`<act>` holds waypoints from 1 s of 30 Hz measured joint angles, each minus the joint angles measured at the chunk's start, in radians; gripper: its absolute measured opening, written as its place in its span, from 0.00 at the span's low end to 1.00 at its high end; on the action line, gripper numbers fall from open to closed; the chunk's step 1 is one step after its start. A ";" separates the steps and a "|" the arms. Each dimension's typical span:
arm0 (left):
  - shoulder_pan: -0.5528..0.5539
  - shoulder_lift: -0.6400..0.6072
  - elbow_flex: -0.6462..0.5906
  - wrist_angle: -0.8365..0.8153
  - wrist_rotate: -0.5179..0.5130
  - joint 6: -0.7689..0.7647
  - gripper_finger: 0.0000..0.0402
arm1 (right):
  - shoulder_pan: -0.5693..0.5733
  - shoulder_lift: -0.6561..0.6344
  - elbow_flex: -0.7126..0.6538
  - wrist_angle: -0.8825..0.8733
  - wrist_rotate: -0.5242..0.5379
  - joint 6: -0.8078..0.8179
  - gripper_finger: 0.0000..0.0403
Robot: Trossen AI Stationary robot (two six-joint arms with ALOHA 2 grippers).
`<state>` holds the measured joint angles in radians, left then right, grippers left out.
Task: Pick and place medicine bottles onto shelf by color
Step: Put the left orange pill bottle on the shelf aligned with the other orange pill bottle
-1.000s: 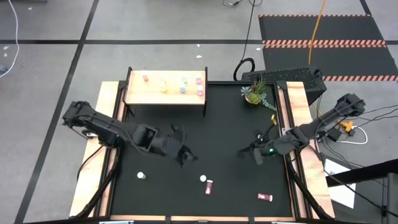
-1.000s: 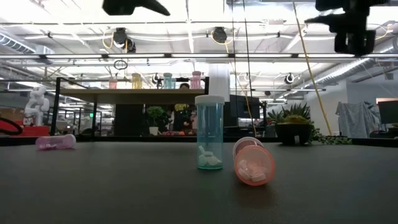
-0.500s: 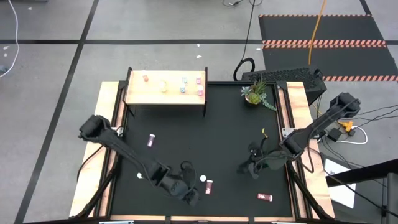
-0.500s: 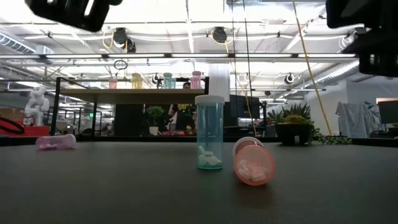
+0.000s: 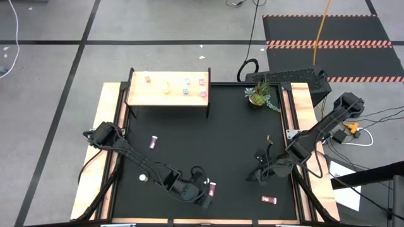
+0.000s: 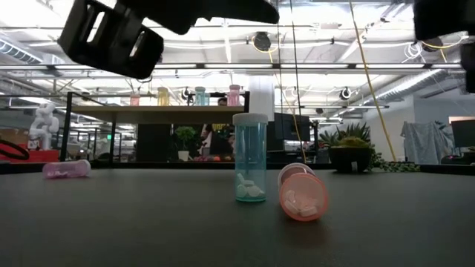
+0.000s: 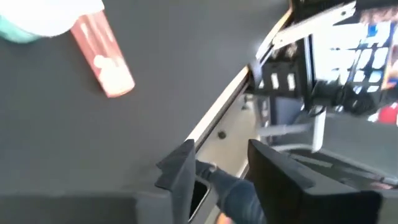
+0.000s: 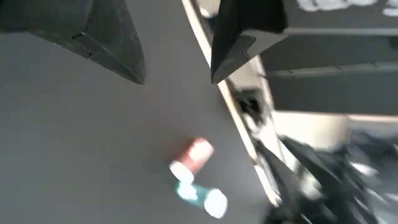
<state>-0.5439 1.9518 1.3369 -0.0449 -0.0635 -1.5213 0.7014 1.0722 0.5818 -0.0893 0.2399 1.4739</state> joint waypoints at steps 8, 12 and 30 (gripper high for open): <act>0.000 0.002 0.009 0.011 -0.141 -0.095 0.21 | 0.015 -0.074 0.000 -0.260 -0.139 -0.095 0.44; 0.000 0.035 0.055 0.015 -0.151 -0.128 0.15 | 0.022 -0.119 0.000 -0.352 -0.144 -0.196 0.44; 0.003 0.209 0.188 -0.160 -0.114 -0.316 0.01 | 0.040 -0.156 0.000 -0.401 -0.131 -0.291 0.44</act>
<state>-0.5407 2.1609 1.5253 -0.2050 -0.1776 -1.8374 0.7418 0.9165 0.5816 -0.4906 0.1084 1.1830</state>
